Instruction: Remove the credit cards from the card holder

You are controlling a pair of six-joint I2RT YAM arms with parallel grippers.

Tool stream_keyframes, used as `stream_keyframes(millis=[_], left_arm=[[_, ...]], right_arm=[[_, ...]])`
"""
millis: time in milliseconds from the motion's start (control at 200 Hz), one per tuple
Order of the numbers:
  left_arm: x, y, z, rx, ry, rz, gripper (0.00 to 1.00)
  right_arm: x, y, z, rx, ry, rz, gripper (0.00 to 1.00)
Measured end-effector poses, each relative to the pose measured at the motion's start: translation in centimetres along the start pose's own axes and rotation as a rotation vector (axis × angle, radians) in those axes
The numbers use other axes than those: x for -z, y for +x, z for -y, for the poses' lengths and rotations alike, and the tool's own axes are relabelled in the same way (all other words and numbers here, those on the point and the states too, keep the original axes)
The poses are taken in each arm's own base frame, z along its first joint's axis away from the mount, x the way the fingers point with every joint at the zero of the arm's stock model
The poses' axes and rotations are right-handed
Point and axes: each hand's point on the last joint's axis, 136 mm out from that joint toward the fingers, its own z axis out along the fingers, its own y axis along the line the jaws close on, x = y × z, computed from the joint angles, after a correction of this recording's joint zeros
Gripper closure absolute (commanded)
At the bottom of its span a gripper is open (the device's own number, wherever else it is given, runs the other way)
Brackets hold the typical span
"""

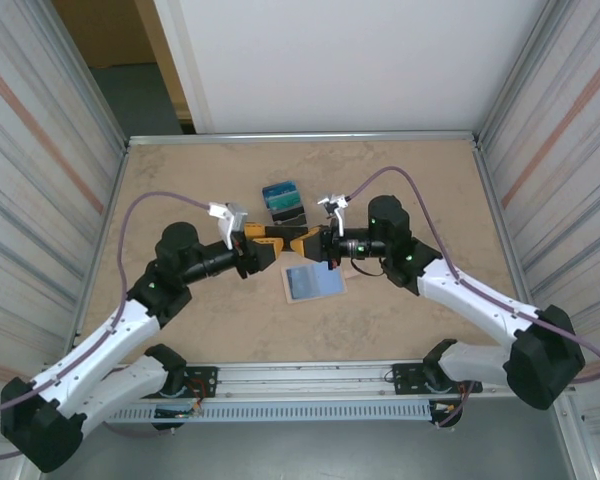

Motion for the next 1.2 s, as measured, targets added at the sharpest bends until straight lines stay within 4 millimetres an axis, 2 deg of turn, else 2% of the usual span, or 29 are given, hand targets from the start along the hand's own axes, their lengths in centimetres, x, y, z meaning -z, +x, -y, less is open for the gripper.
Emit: stream_keyframes(millis=[130,246,396,526,672,867,1203], left_arm=[[1.1,-2.5,0.9,-0.117,-0.033,0.004,0.30],[1.7,-3.7,1.7,-0.229,-0.031,-0.029,0.22],[0.9,-3.6,2.2,-0.316,0.015,-0.148,0.23],[-0.5,-2.2,1.9,-0.346,0.065,-0.272,0.23],[-1.6,-0.7,2.6,-0.385,0.144,-0.379,0.31],[-2.3,-0.3,4.0,-0.429,0.253,-0.434,0.41],[-3.4,1.7,4.3,-0.411,0.355,-0.538,0.55]], right_arm=[[1.1,0.2,-0.3,0.037,0.046,-0.006,1.00],[2.0,0.6,-0.6,0.066,0.076,-0.018,1.00],[2.8,1.3,-1.0,0.095,0.093,-0.054,1.00],[3.2,1.6,-1.2,0.112,0.099,-0.079,1.00],[3.4,2.4,-1.2,0.113,0.103,-0.112,1.00],[3.5,3.2,-1.0,0.114,0.106,-0.141,1.00],[3.5,3.3,-1.3,0.118,0.092,-0.153,1.00]])
